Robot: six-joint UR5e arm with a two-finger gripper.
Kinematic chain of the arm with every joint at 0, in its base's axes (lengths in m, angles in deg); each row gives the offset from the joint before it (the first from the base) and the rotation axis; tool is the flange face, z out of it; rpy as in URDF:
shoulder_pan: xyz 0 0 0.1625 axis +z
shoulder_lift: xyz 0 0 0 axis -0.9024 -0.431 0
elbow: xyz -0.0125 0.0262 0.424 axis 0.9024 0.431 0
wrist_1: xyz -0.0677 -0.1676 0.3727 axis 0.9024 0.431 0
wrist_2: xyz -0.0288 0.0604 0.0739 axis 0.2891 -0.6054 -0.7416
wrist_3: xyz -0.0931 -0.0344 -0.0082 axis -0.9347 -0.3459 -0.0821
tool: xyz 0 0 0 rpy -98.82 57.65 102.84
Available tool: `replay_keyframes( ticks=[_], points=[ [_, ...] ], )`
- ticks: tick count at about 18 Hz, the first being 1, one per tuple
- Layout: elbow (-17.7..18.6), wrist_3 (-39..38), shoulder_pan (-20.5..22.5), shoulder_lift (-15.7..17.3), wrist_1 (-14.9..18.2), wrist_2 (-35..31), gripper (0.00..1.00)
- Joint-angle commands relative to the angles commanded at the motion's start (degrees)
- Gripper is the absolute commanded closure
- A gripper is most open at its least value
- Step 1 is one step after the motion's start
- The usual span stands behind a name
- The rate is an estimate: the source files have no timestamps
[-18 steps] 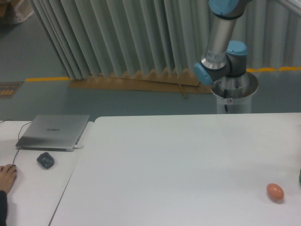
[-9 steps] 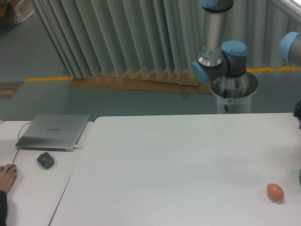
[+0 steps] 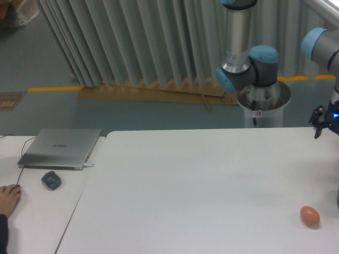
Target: Place the bread in the basket
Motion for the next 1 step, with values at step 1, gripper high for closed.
replay_keyframes(
  ticks=[1],
  points=[
    [0.0,0.0,0.0,0.0,0.0,-0.1,0.00]
  ],
)
